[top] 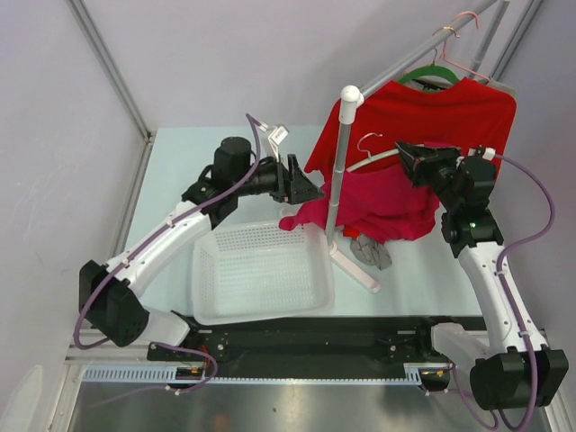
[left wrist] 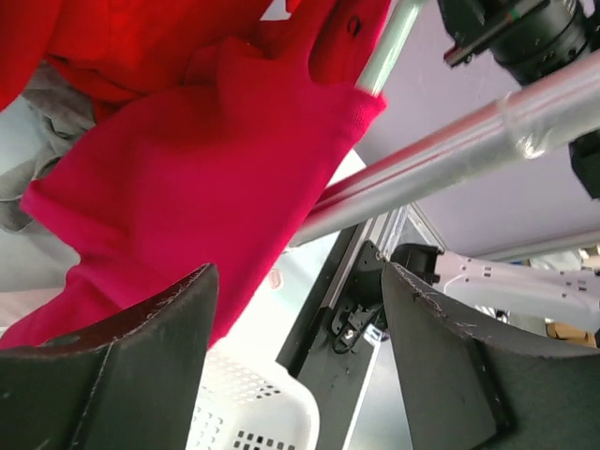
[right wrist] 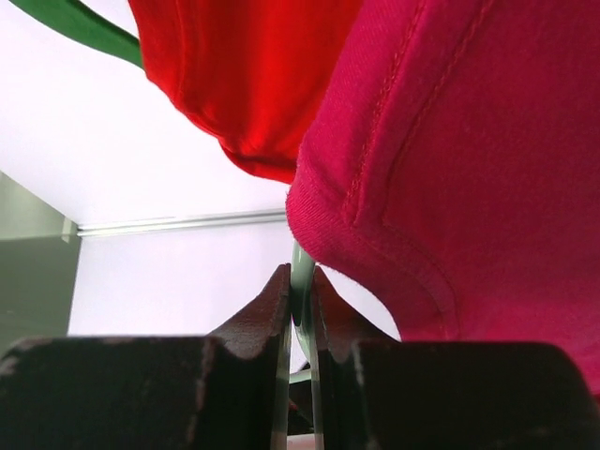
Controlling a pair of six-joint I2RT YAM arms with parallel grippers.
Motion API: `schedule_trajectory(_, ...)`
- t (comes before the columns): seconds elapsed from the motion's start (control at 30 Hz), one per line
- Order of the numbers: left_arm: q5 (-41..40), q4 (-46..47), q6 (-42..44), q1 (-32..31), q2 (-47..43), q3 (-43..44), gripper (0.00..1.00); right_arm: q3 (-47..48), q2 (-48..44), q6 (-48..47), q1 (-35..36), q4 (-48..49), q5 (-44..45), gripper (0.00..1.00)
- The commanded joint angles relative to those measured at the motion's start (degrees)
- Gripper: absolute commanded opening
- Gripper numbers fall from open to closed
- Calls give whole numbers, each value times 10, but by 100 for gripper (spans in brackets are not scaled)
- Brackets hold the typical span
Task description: Remove the t-shirt from the hanger
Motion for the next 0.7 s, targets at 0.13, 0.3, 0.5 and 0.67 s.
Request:
schedule_trajectory(0.13, 53, 64, 22, -2, 2, -29, 79, 53, -9, 79, 5, 20, 15, 0)
schedule_trajectory(0.3, 20, 40, 42, -22, 20, -6, 74, 49, -6, 105, 12, 29, 15, 0)
schedule_trajectory(0.5, -37, -1, 60, -25, 29, 19, 27, 52, -12, 80, 20, 17, 15, 0)
schedule_trajectory(0.67, -52, -3, 70, -27, 23, 34, 0, 73, -7, -14, 38, -40, 15, 12)
